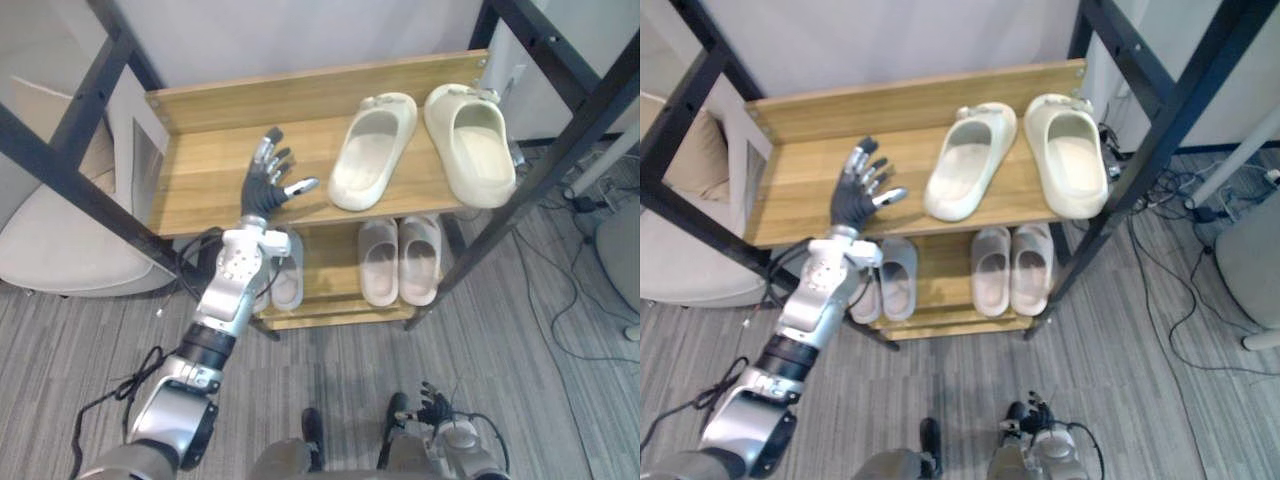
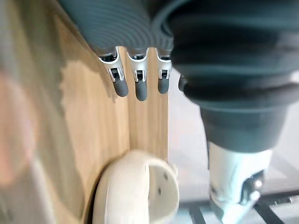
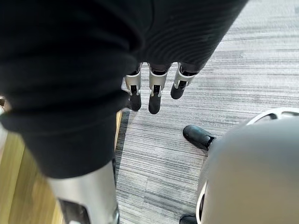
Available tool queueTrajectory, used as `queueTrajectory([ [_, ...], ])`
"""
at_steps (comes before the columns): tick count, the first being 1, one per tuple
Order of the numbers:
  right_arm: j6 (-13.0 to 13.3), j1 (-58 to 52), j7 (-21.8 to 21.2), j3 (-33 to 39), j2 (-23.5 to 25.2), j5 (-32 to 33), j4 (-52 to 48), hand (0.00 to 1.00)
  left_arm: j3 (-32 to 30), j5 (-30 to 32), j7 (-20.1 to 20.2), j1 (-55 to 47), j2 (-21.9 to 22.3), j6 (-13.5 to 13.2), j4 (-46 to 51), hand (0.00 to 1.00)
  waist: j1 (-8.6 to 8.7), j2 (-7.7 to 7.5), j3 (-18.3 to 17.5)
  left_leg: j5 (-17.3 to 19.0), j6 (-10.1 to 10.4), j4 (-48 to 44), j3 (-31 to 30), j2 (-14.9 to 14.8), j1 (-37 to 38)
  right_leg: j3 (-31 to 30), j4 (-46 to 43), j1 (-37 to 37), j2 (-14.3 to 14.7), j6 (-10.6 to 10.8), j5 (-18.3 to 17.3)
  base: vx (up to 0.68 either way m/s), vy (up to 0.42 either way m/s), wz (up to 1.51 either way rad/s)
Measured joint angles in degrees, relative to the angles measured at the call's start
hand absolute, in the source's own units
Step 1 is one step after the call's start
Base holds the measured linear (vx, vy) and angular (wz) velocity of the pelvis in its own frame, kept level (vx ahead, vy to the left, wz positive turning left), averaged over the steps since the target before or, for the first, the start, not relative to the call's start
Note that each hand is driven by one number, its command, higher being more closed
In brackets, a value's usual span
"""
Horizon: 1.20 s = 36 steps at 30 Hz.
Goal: Organize the slippers on the shoe rack
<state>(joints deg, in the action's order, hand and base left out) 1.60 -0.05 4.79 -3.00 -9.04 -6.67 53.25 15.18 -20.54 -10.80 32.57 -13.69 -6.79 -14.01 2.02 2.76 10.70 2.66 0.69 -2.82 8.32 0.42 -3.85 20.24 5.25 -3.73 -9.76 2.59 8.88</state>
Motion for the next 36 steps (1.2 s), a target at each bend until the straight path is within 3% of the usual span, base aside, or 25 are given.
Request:
queueTrajectory([
  [16, -0.28, 0.00, -0.01, 0.07, 0.06, 0.01, 0.02, 0.00, 5.00, -1.04, 0.94, 3.43, 4.03, 0.09, -2.09, 0.00, 1.32, -0.65, -0.05, -0.38, 0.01, 1.13, 0.66, -0.13, 0.42, -0.47, 0.27, -0.38, -0.07, 0.40, 0.02, 0.00, 0.003, -0.01],
  [36, -0.26, 0.11, 0.29, 0.52, 0.41, 0.04, -0.52, 0.00, 6.75, -1.05, -0.30, 8.40, 6.87, 0.18, -6.23, 0.00, 2.61, -1.31, 0.19, -0.38, 0.00, 2.18, 2.25, 0.03, 0.89, -2.06, 0.28, -1.34, -0.11, 0.95, 0.22, 0.00, 0.006, -0.04],
])
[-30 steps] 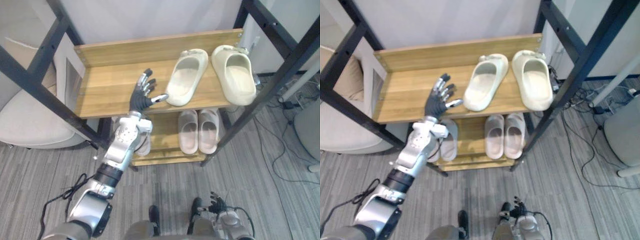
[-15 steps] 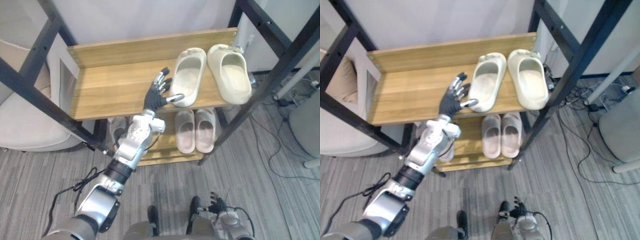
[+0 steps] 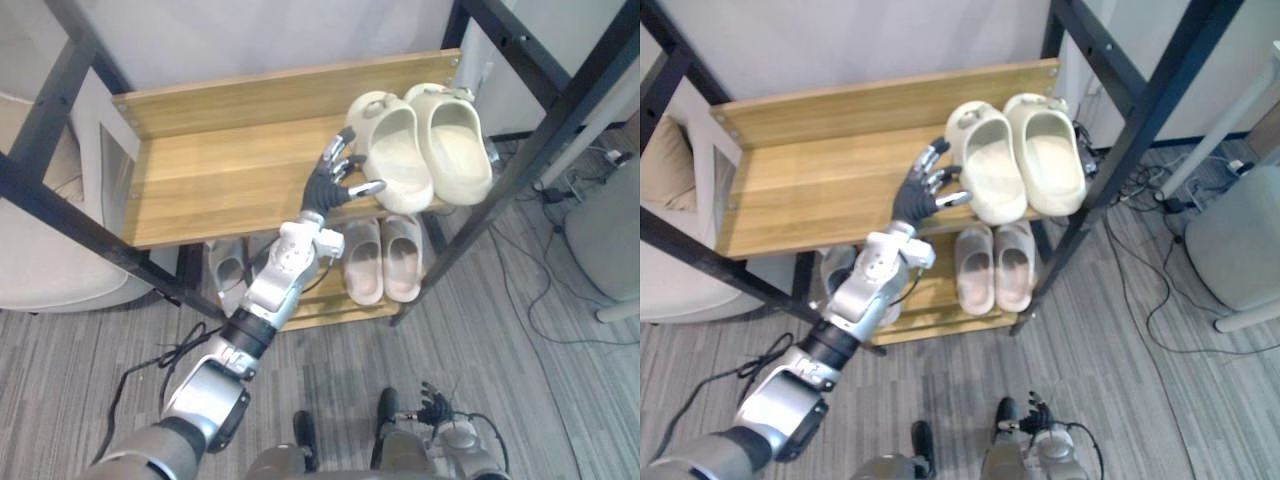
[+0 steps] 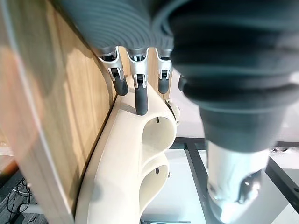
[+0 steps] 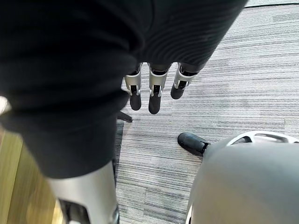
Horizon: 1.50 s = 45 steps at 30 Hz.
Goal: Organize the slippers on the shoe rack
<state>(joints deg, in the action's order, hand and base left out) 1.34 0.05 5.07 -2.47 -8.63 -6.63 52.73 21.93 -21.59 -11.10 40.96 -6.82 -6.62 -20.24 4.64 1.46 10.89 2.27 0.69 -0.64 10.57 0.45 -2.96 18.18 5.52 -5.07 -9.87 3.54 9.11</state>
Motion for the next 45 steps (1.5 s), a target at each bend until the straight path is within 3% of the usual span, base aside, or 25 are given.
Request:
queueTrajectory([
  [19, 0.06, -0.10, -0.39, 0.00, 0.14, 0.02, -0.23, 0.00, -2.03, 0.16, 0.02, 0.35, -1.18, 0.75, -0.16, 0.00, 0.03, -0.25, 0.15, -0.03, -0.04, -0.31, -0.86, 0.01, 0.43, 0.88, -0.19, 1.04, -0.05, 0.07, -0.04, 0.00, 0.000, 0.02],
  [31, 0.13, -0.86, -0.66, -0.91, 0.12, 0.04, -0.06, 0.00, 0.70, -0.29, 1.44, -0.31, -1.48, -0.43, 19.36, 0.00, -1.82, -0.12, -0.35, -0.54, -0.57, -0.23, -4.11, 0.91, 1.00, 3.54, -0.42, 3.46, -1.15, 0.86, -0.59, 0.00, 0.017, 0.15],
  [36, 0.11, -1.31, -0.69, -2.32, 0.11, 0.02, 0.92, 0.00, 4.40, -2.06, 4.01, -5.82, -1.38, -0.70, 26.44, 0.00, -2.14, -0.06, -2.50, -0.79, -0.57, -0.27, -6.41, 1.20, 1.30, 6.21, -0.42, 5.13, -1.41, 1.28, -1.05, 0.03, 0.008, 0.23],
  [45, 0.11, -2.67, -0.71, -2.97, 0.16, -0.02, 3.62, 0.00, 12.06, -5.21, 9.16, -22.63, -1.43, -0.22, 31.82, 0.00, -5.16, -0.24, -5.75, -0.89, -0.68, -0.20, -9.92, 1.70, 2.77, 10.00, -0.43, 8.73, -1.86, 1.74, -2.25, 0.00, 0.007, 0.23],
])
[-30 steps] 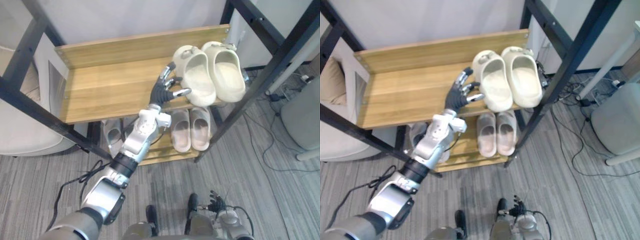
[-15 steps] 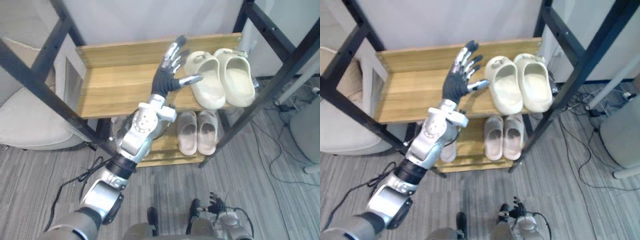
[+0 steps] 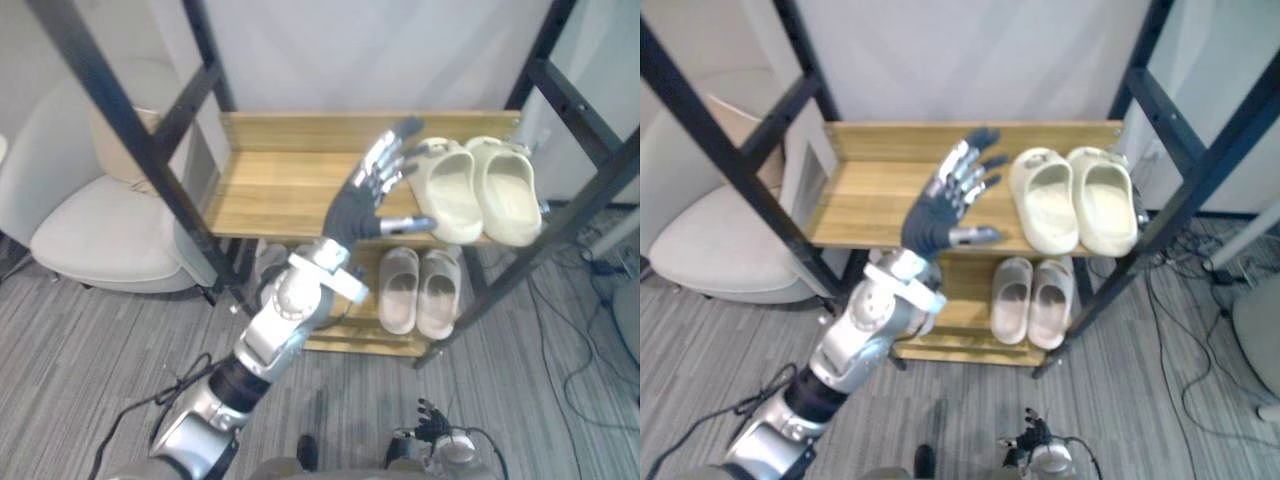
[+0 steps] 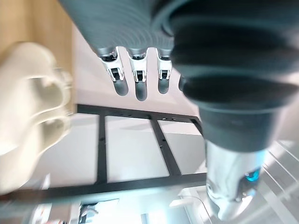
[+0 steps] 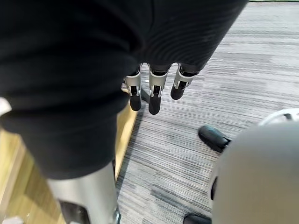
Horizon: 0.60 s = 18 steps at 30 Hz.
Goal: Organize the slippers on the shoe rack
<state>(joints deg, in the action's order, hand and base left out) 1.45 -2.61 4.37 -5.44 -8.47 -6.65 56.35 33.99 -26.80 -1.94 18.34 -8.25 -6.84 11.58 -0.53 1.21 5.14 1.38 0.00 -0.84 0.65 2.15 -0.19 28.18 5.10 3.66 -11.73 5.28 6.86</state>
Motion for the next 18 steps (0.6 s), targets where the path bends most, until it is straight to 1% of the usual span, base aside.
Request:
queueTrajectory([
  [1, 0.02, 0.11, 0.00, -0.08, 0.11, 0.04, 0.25, 0.00, 0.63, -0.14, 0.13, -2.22, -0.06, 0.10, -0.02, 0.00, -0.07, -0.02, 0.00, -0.04, 0.03, 0.09, -0.22, 0.04, 0.28, 0.27, 0.01, 0.40, 0.02, 0.03, -0.12, -0.03, 0.007, 0.14],
  [2, 0.02, 0.34, -0.01, -0.37, 0.23, 0.00, 0.74, 0.00, 1.51, -0.25, 1.46, -6.99, -0.44, 0.60, -0.66, 0.00, -0.15, -0.14, -0.16, -0.22, 0.12, 0.22, -0.73, 0.07, 0.57, 0.92, 0.01, 0.85, 0.04, -0.39, -0.44, -0.02, 0.003, 0.14],
  [4, 0.03, 0.39, 0.04, -0.35, 0.34, 0.00, 0.74, 0.00, 1.63, -0.20, 2.58, -9.84, -0.74, 1.24, -2.16, 0.00, -0.21, -0.23, -0.17, -0.38, 0.33, 0.39, -1.29, 0.09, 0.79, 1.30, 0.01, 1.27, 0.08, -0.37, -0.56, -0.01, -0.005, 0.15],
  [6, 0.04, 0.42, 0.04, -0.36, 0.75, -0.05, 0.76, 0.00, 1.29, 0.68, 3.82, -14.46, -1.46, 2.28, -5.56, 0.00, -0.51, -0.50, -0.29, -0.54, 0.63, 0.77, -1.53, -0.10, 1.30, 1.66, 0.02, 1.69, 0.30, -0.66, -1.00, -0.02, -0.008, 0.08],
  [8, 0.08, 0.36, 0.07, -0.35, 1.21, -0.06, 0.83, 0.00, 0.64, 1.62, 4.71, -18.18, -1.93, 2.86, -8.83, 0.00, -1.26, -0.74, -0.36, -0.59, 0.81, 0.76, -1.62, -0.36, 1.36, 1.86, 0.04, 1.77, 0.56, -0.68, -1.11, 0.00, 0.000, 0.00],
  [10, 0.07, 0.30, 0.07, -0.35, 1.45, -0.07, 1.00, 0.00, -0.39, 3.41, 5.20, -21.18, -2.01, 3.43, -11.81, 0.00, -1.53, -1.01, -0.49, -0.68, 0.97, 0.76, -2.04, -0.51, 1.35, 2.46, 0.07, 1.98, 0.73, -0.63, -1.28, -0.01, -0.017, 0.10],
  [13, 0.08, 0.28, 0.07, -0.32, 1.74, -0.09, 1.17, 0.00, -4.25, 7.14, 6.11, -25.51, -1.78, 3.77, -19.31, 0.00, -1.77, -1.52, -0.76, -0.78, 1.16, 0.76, -2.77, -0.76, 1.50, 2.93, 0.19, 2.50, 1.03, -0.40, -1.62, 0.01, -0.015, 0.11],
  [14, 0.10, 0.32, 0.07, -0.30, 1.74, -0.09, 1.17, 0.00, -5.54, 7.65, 6.13, -26.09, -1.56, 3.82, -21.74, 0.00, -1.93, -1.57, -0.80, -0.78, 1.16, 0.76, -2.74, -0.81, 1.57, 2.91, 0.20, 2.53, 1.08, -0.40, -1.62, 0.00, 0.000, 0.00],
  [16, 0.17, 0.29, 0.07, -0.25, 1.88, -0.09, 1.18, 0.00, -9.43, 10.74, 5.83, -26.51, -1.00, 3.89, -28.77, 0.00, -2.39, -1.72, -0.74, -0.78, 1.16, 0.78, -2.72, -0.87, 1.91, 2.91, 0.22, 2.92, 1.15, -0.38, -1.60, 0.00, 0.000, 0.00],
  [18, 0.18, 0.25, 0.07, -0.22, 2.23, -0.09, 1.18, 0.00, -13.41, 13.95, 5.48, -26.55, -0.56, 3.87, -34.72, 0.00, -2.43, -2.06, -0.78, -0.67, 1.29, 0.84, -2.71, -0.91, 2.39, 2.90, 0.31, 3.37, 1.20, -0.28, -1.67, 0.00, 0.000, 0.00],
])
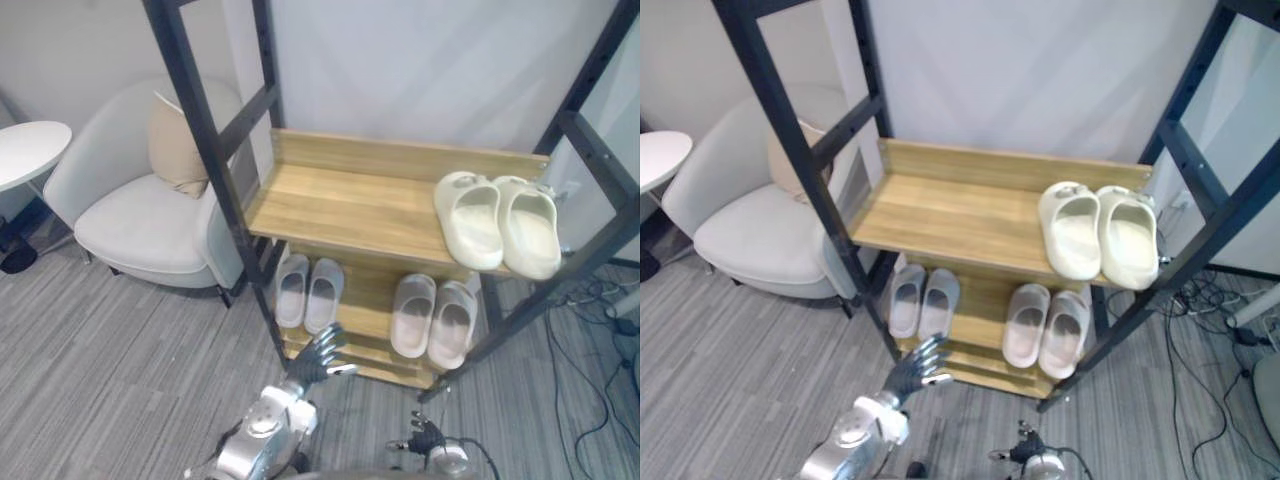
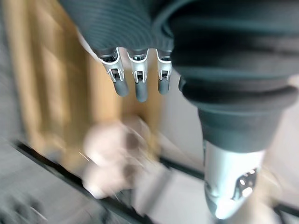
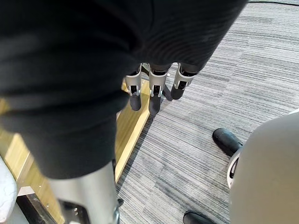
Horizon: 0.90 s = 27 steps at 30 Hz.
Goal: Organize the slippers on the shoe rack
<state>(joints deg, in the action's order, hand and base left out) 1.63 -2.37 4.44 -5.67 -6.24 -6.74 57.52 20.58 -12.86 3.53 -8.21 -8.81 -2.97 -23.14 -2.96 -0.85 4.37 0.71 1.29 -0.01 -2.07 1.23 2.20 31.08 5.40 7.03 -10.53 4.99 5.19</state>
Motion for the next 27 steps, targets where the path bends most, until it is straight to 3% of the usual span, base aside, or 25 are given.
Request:
queueTrajectory([
  [9, 0.05, 0.01, 0.30, 1.20, 1.79, 0.00, 0.14, 0.00, -15.27, 9.49, -5.94, 0.25, 0.79, 0.02, -23.36, 0.00, -0.17, -1.79, 0.06, 0.31, 0.54, 1.00, 1.16, -0.44, 0.93, -0.86, 0.12, -0.04, 0.33, 0.06, -0.09, 0.00, 0.005, -0.05],
  [24, 0.05, 0.42, 0.62, 2.71, 1.97, -0.04, 0.13, 0.00, -24.16, 11.59, -11.02, -0.27, 3.57, -0.35, -27.24, 0.00, -0.45, -1.63, 0.50, 0.87, 0.29, 1.82, 3.40, -0.71, 1.10, -3.86, -0.29, -1.78, 0.66, 0.43, -0.39, 0.04, 0.010, -0.10],
  [26, 0.04, 0.91, 0.64, 2.73, 2.04, -0.03, 0.20, 0.00, -24.74, 11.59, -11.02, -0.23, 3.73, -0.48, -27.13, 0.00, -0.61, -1.75, 0.73, 1.90, 0.16, 0.78, 3.01, -0.60, 0.48, -3.19, -1.35, -2.09, 0.32, 0.82, -1.65, 0.06, 0.024, 0.11],
  [27, 0.03, 1.36, 0.65, 2.72, 2.17, -0.04, 0.33, 0.00, -25.55, 11.59, -11.01, -0.22, 4.03, -0.52, -27.10, 0.00, -0.76, -1.70, 0.80, 3.43, 0.11, -0.87, 2.49, -0.37, -0.32, -2.71, -6.31, -3.81, -0.97, 1.36, -4.47, 0.07, 0.047, 0.28],
])
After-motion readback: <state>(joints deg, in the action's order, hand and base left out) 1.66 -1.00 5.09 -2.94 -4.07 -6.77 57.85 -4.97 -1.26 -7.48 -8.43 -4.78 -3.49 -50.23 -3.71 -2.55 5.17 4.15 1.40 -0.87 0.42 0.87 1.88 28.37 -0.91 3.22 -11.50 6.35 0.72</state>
